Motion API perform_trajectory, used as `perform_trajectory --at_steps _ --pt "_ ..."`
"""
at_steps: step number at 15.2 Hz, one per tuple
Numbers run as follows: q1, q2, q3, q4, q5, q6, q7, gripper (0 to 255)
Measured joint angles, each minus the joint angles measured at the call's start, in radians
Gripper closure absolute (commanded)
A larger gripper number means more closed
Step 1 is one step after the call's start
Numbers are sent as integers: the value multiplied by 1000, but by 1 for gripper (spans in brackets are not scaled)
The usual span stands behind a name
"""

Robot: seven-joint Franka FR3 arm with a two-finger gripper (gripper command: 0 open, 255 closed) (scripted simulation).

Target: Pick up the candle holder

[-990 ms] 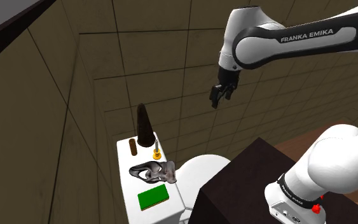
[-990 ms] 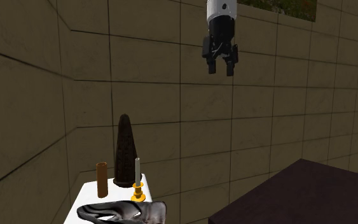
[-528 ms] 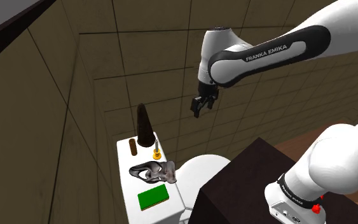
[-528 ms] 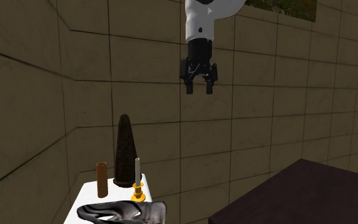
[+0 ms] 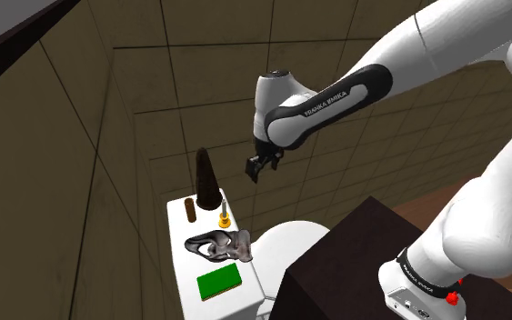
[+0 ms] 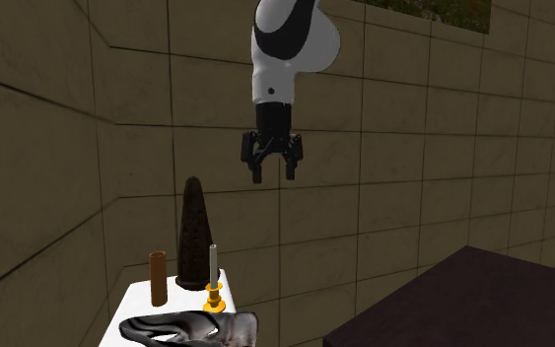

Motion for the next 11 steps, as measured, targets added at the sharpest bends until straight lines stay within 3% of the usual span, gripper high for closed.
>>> perform_trajectory --at_steps 11 --pt "107 411 -4 287 -135 118 173 0"
